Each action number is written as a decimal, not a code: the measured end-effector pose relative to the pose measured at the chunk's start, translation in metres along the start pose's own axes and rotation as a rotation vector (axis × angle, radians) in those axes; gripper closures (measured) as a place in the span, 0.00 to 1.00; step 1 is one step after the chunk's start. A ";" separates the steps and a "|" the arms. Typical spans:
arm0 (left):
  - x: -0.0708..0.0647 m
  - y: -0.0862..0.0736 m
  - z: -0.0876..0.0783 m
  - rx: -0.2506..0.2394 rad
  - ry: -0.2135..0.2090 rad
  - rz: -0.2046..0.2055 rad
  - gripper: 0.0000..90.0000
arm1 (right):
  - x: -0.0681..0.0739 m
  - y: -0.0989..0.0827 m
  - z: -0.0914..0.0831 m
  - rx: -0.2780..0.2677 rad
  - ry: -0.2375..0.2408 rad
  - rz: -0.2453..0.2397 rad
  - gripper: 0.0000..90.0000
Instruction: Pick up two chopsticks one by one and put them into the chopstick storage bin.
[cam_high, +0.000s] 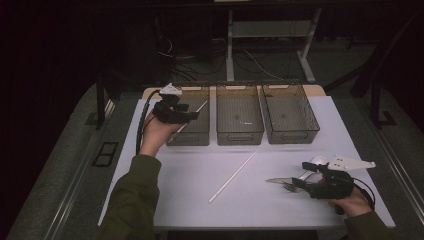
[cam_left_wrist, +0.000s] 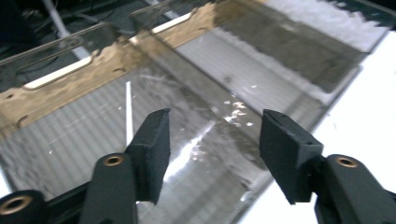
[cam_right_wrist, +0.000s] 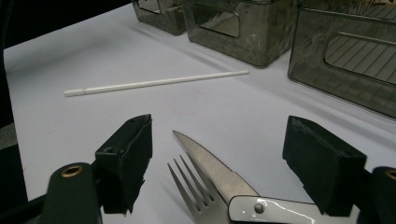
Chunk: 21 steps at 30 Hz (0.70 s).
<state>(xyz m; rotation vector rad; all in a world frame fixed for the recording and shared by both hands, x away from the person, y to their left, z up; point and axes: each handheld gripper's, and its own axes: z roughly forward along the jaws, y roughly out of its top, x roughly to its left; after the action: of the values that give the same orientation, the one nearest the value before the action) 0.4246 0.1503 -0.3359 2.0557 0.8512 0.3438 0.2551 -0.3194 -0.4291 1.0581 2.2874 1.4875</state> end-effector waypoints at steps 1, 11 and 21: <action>-0.004 -0.001 -0.002 -0.002 -0.006 0.009 0.45 | 0.000 0.000 0.000 0.000 0.000 -0.001 0.27; -0.045 -0.017 -0.013 -0.003 -0.056 0.049 0.32 | 0.002 0.000 0.000 0.001 0.007 -0.007 0.27; -0.082 -0.036 -0.006 -0.026 -0.102 0.071 0.26 | 0.003 0.000 0.003 -0.012 0.018 -0.003 0.16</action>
<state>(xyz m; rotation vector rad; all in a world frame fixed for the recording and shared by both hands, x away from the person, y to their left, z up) 0.3455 0.1123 -0.3555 2.0642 0.7103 0.2852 0.2550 -0.3150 -0.4299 1.0421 2.2877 1.5140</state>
